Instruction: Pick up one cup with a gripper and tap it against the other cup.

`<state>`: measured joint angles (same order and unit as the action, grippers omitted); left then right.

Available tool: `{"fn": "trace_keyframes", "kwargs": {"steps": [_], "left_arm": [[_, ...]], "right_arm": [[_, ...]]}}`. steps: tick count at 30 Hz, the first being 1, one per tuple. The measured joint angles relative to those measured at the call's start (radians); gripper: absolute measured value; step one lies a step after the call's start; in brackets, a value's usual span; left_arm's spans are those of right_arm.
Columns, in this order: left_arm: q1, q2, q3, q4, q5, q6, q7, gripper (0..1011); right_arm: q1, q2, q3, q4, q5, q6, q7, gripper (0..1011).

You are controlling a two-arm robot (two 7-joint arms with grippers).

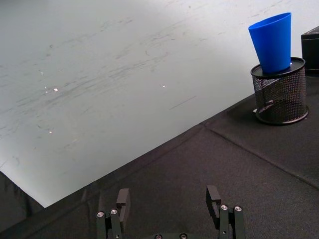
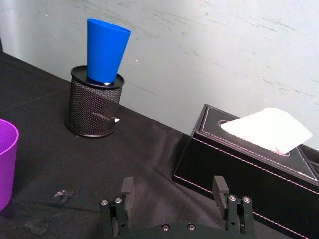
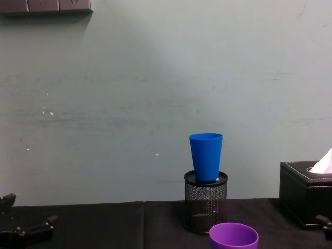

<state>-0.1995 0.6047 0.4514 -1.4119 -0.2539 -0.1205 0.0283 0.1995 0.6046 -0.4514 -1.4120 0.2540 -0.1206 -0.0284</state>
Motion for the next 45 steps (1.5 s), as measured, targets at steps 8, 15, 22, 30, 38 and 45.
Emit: {"fn": "trace_keyframes", "kwargs": {"steps": [8,15,22,30,38,45], "left_arm": [[0.000,0.000,0.000,0.000,0.000,0.000,0.000,1000],[0.000,0.000,0.000,0.000,0.000,0.000,0.000,1000],[0.000,0.000,0.000,0.000,0.000,0.000,0.000,1000],[0.000,0.000,0.000,0.000,0.000,0.000,0.000,1000],[0.000,0.000,0.000,0.000,0.000,0.000,0.000,1000],[0.000,0.000,0.000,0.000,0.000,0.000,0.000,1000]], "right_arm": [[0.000,0.000,0.000,0.000,0.000,0.000,0.000,1002],[0.000,0.000,0.000,0.000,0.000,0.000,0.000,1002],[0.000,0.000,0.000,0.000,0.000,0.000,0.000,1002],[0.000,0.000,0.000,0.000,0.000,0.000,0.000,1002],[0.000,0.000,0.000,0.000,0.000,0.000,0.000,1002],[0.000,0.000,0.000,0.000,0.000,0.000,0.000,1002]]}}
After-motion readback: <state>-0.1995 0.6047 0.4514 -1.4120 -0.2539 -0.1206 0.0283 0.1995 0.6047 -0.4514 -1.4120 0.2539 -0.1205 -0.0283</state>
